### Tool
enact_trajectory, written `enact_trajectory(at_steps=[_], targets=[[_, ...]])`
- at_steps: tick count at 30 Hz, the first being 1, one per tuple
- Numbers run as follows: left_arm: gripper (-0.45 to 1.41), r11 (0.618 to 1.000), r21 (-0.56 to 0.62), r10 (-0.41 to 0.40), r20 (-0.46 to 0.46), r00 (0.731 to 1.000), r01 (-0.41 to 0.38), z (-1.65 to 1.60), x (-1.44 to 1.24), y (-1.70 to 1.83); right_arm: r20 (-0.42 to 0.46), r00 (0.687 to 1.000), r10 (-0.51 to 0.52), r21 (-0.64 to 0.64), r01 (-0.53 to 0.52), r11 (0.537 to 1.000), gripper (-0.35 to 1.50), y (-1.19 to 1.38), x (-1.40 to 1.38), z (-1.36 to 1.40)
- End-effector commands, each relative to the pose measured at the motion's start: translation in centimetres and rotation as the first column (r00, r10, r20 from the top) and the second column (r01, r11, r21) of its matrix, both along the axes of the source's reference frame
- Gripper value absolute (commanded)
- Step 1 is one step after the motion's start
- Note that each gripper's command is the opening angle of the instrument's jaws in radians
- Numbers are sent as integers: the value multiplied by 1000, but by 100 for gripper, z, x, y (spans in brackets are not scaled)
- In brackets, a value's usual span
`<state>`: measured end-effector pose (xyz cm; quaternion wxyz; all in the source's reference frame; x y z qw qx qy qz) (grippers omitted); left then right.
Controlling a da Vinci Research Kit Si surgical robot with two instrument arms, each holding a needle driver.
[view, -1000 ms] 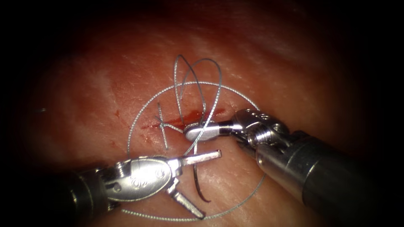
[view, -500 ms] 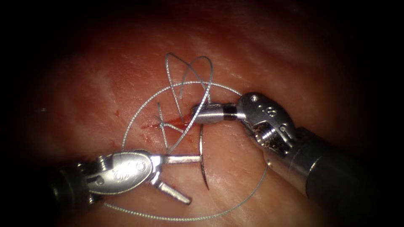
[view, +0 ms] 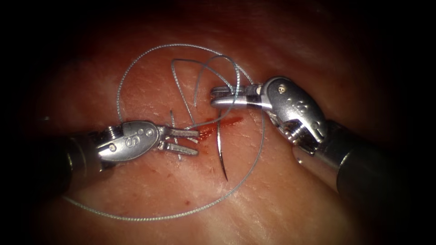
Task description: Wound Closure
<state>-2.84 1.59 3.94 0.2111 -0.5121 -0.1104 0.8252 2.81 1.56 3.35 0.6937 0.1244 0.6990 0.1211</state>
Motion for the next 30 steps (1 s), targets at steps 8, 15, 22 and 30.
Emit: enact_trajectory(at_steps=[8, 15, 22, 30], targets=[[-20, 1000, 1, -13, -50, 999, 13, 27, 2, 9, 2, 1000, 20, -77, -19, 997, -35, 22, 16, 2], [-23, 1000, 17, 13, -79, 997, -12, 53, 5, 11, 9, 999, 36, -146, -35, 989, -35, 33, 23, 2], [-25, 997, 58, 46, -75, 996, -41, 84, 12, 9, 15, 998, 59, -232, -54, 971, -35, 43, 30, 15], [-27, 994, 90, 60, -52, 997, -55, 96, 32, 13, 33, 997, 69, -294, -56, 954, -35, 44, 41, 39]])
